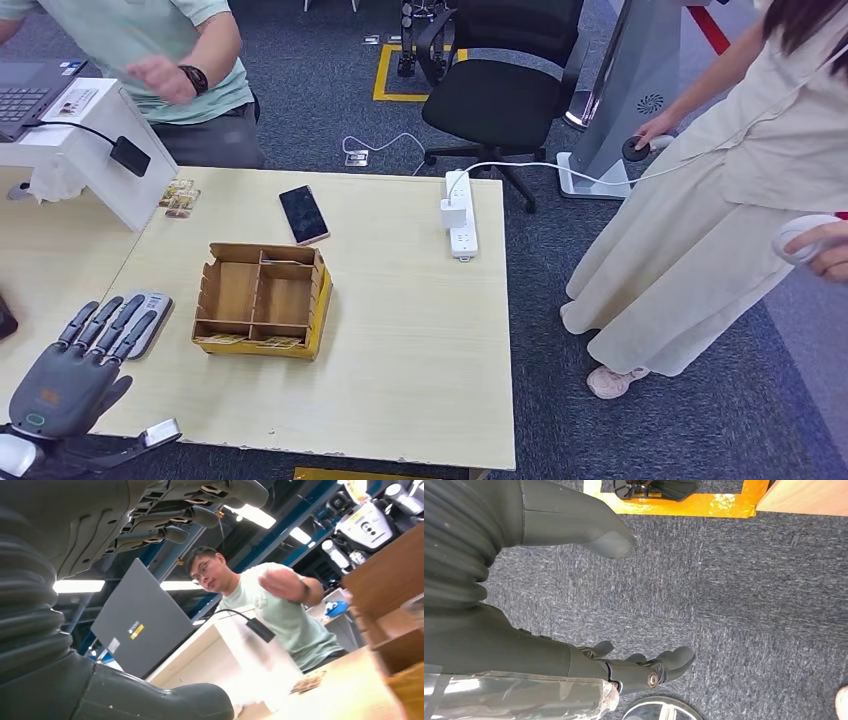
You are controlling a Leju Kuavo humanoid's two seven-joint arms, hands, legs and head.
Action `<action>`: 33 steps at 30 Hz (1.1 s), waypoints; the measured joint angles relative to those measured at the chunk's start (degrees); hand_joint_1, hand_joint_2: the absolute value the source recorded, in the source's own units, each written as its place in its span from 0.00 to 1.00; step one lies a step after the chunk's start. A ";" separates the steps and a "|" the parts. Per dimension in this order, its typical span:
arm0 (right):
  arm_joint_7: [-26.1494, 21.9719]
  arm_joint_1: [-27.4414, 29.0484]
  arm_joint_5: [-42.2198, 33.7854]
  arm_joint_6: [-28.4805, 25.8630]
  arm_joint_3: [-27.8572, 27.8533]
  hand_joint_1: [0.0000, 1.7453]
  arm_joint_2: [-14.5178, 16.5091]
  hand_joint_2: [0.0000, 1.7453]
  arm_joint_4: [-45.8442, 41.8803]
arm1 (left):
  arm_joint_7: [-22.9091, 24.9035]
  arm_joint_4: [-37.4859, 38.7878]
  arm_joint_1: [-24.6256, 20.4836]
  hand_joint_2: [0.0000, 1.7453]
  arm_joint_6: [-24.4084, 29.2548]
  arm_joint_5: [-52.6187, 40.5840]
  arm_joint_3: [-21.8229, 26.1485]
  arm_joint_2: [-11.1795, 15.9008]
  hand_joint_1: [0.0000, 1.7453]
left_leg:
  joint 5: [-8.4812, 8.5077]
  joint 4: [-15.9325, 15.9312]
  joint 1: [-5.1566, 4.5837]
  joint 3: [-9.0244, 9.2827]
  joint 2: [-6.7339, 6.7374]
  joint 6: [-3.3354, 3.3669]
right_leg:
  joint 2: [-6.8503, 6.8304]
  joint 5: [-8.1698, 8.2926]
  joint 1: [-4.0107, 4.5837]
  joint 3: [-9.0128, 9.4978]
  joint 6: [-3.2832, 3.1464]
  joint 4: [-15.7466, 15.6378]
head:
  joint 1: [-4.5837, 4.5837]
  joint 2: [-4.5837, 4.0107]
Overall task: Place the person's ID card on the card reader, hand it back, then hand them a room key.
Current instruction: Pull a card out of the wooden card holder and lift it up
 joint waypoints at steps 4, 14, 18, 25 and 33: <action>0.06 -0.36 0.00 0.02 0.24 0.00 0.00 1.00 0.00 | -0.15 0.70 -2.36 1.00 -0.02 -0.82 -2.88 -0.89 0.00 | 0.00 0.00 -0.01 0.00 -0.08 0.00 | -0.08 0.00 0.00 0.02 0.00 -0.01 | 0.00 -0.01; 0.22 -1.23 -0.12 0.11 1.43 0.00 0.00 1.00 0.00 | -0.28 5.30 -9.16 1.00 0.11 -2.38 -12.62 -4.23 0.00 | 0.01 0.00 -0.01 0.01 -0.10 0.00 | -0.11 0.00 0.00 0.03 0.00 -0.01 | 0.01 0.01; 0.23 -1.48 -0.19 0.19 1.90 0.00 0.01 1.00 -0.05 | -0.99 6.04 -11.29 1.00 -0.45 -2.07 -15.29 -4.71 0.00 | 0.01 0.00 -0.01 0.01 -0.09 0.00 | -0.10 0.00 0.00 0.02 0.00 -0.01 | -0.01 0.01; 0.61 -1.65 -0.54 0.64 2.70 0.00 0.10 1.00 -0.11 | -1.22 6.50 -13.83 1.00 -1.54 -1.88 -18.07 -5.09 0.00 | 0.01 0.00 0.00 0.01 -0.09 -0.01 | -0.10 0.00 0.00 0.01 0.00 -0.01 | 0.00 0.01; 0.76 -1.64 -0.88 0.78 2.95 0.00 0.17 1.00 -0.23 | -1.20 7.25 -15.51 1.00 -1.84 -1.98 -18.91 -5.44 0.00 | 0.01 0.00 0.00 0.01 -0.09 -0.01 | -0.09 0.00 0.00 0.01 0.00 -0.01 | -0.01 0.01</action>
